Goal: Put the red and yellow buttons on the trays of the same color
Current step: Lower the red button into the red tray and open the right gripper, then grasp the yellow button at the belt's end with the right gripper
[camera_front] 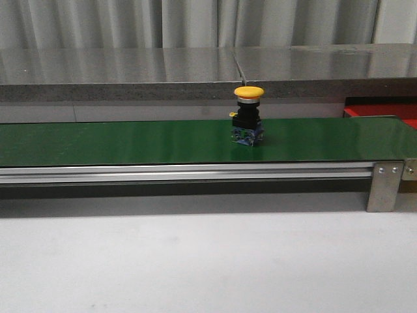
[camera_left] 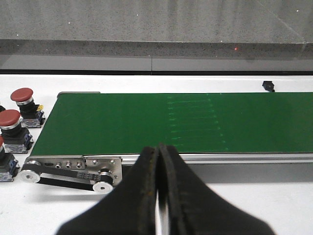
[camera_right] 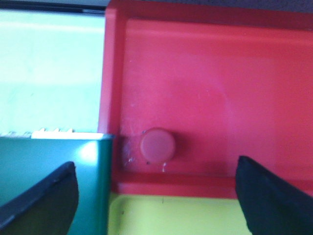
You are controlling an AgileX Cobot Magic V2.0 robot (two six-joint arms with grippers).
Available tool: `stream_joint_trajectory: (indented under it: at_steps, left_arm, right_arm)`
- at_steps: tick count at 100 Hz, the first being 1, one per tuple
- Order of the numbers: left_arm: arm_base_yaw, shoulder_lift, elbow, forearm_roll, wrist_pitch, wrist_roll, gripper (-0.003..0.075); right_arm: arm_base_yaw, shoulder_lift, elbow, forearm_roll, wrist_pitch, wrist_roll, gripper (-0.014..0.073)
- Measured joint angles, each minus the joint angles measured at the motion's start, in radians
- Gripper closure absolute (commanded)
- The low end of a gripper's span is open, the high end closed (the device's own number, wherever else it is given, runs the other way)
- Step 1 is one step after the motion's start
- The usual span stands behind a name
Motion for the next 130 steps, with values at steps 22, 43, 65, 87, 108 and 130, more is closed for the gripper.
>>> stream_joint_trajectory:
  at_steps: [22, 43, 65, 87, 108, 130]
  left_arm:
    - [0.000, 0.000, 0.000, 0.000, 0.000, 0.000, 0.0739]
    - [0.000, 0.000, 0.000, 0.000, 0.000, 0.000, 0.0739]
    - [0.000, 0.000, 0.000, 0.000, 0.000, 0.000, 0.0739]
    - [0.000, 0.000, 0.000, 0.000, 0.000, 0.000, 0.0739]
    - [0.000, 0.000, 0.000, 0.000, 0.000, 0.000, 0.0739]
    - [0.000, 0.000, 0.000, 0.000, 0.000, 0.000, 0.0739]
  right_arm:
    - [0.062, -0.122, 0.104, 0.000, 0.047, -0.026, -0.0052]
    - [0.137, -0.223, 0.305, 0.010, 0.030, -0.034, -0.0052]
    - [0.209, -0.252, 0.431, 0.050, 0.006, -0.063, -0.0052]
    - [0.298, -0.240, 0.461, 0.075, -0.077, -0.103, -0.0052]
    - [0.360, -0.200, 0.461, 0.078, -0.179, -0.109, -0.0052]
    - [0.405, -0.144, 0.461, 0.090, -0.243, -0.111, -0.0052]
